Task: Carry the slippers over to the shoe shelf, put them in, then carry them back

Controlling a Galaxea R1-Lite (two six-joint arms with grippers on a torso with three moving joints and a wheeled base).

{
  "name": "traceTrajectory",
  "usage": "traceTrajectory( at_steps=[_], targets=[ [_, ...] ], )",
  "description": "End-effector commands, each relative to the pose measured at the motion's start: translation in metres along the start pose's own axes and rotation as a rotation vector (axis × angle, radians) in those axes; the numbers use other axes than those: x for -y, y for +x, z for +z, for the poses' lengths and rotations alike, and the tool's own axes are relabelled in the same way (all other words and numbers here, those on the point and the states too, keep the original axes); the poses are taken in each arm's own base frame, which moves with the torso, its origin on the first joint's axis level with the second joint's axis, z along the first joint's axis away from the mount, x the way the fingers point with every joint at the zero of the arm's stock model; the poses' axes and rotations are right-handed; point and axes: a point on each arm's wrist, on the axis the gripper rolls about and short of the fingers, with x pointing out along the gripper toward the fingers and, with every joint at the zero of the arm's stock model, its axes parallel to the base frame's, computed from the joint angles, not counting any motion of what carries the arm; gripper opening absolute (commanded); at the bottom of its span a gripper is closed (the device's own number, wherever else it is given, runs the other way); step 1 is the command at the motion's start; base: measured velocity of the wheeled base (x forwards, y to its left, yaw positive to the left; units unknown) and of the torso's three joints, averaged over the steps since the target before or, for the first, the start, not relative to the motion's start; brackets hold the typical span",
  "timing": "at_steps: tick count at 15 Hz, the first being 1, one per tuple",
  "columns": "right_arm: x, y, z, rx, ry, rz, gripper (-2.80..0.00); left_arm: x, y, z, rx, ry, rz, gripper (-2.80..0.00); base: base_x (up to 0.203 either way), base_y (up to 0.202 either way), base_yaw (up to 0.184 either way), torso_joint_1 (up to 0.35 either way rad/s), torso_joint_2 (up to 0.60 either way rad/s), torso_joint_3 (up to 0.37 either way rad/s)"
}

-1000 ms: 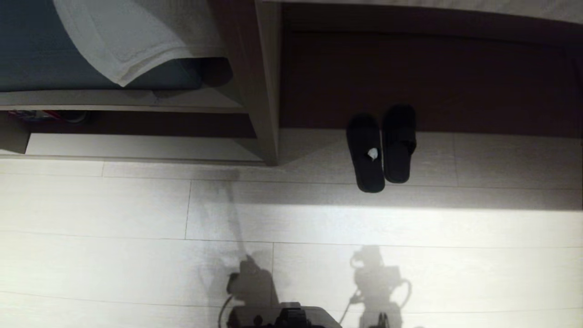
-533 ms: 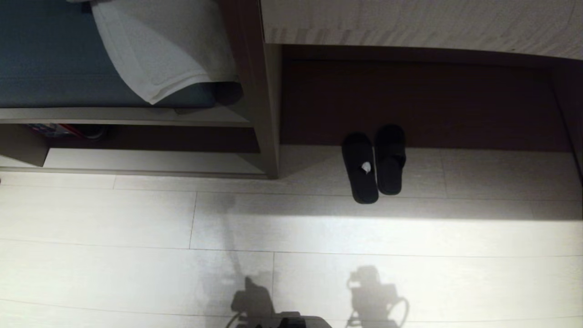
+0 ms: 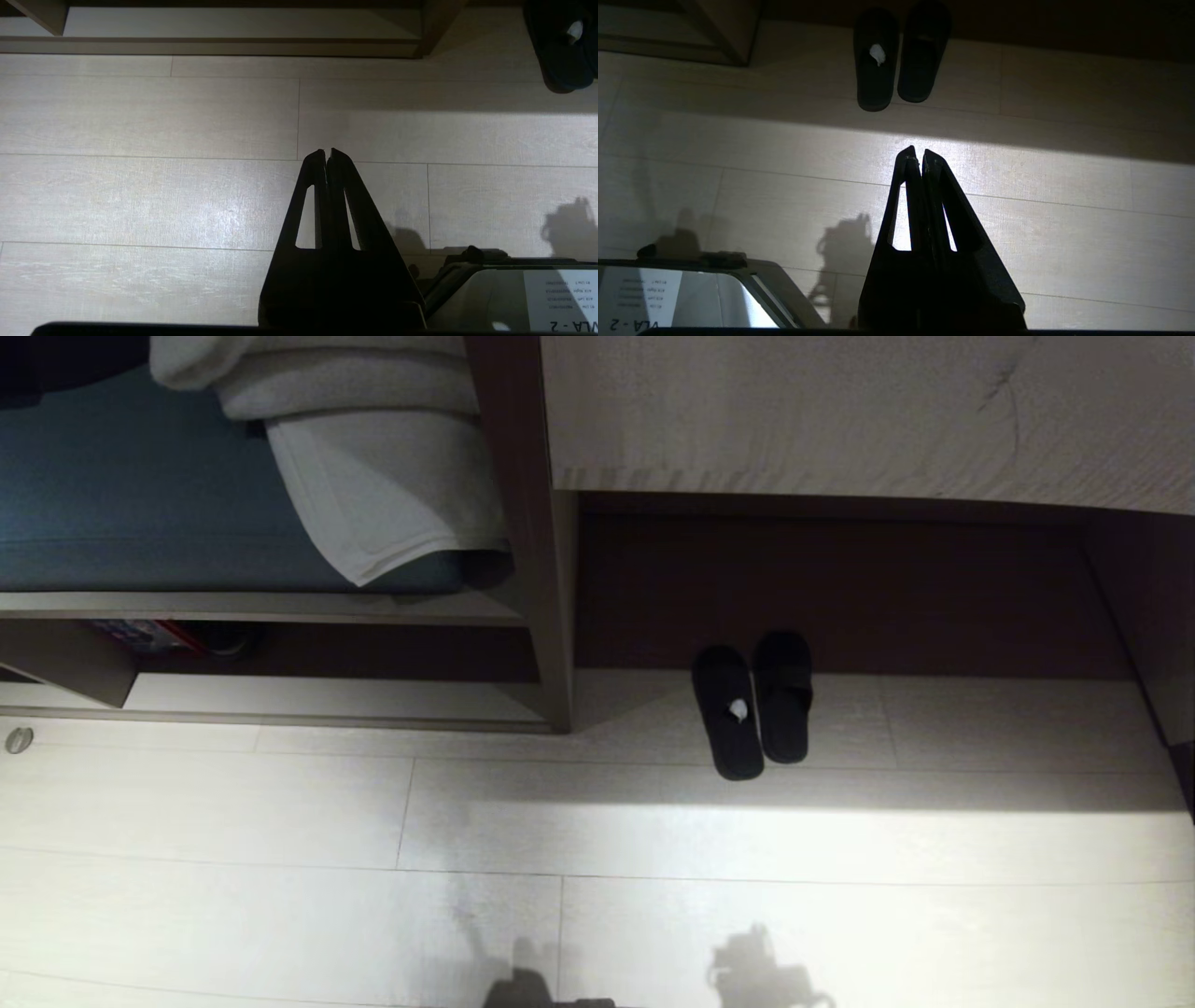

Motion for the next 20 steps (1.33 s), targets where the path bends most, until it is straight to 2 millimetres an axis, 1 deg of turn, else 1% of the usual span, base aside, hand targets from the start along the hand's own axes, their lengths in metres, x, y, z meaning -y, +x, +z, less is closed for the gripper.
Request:
traceTrajectory(
  at_steps=[1, 20],
  targets=[
    [0.0000, 0.0000, 0.0001, 0.001, -0.001, 0.001, -2.80, 0.0000, 0.0001, 0.0001, 0.000, 0.000, 0.000, -2.80, 0.000, 0.000, 0.000, -0.002, 0.00, 0.205],
    [0.0000, 0.0000, 0.0001, 0.001, -0.001, 0.001, -2.80, 0.0000, 0.0001, 0.0001, 0.000, 0.000, 0.000, -2.80, 0.000, 0.000, 0.000, 0.002, 0.00, 0.200]
  ],
)
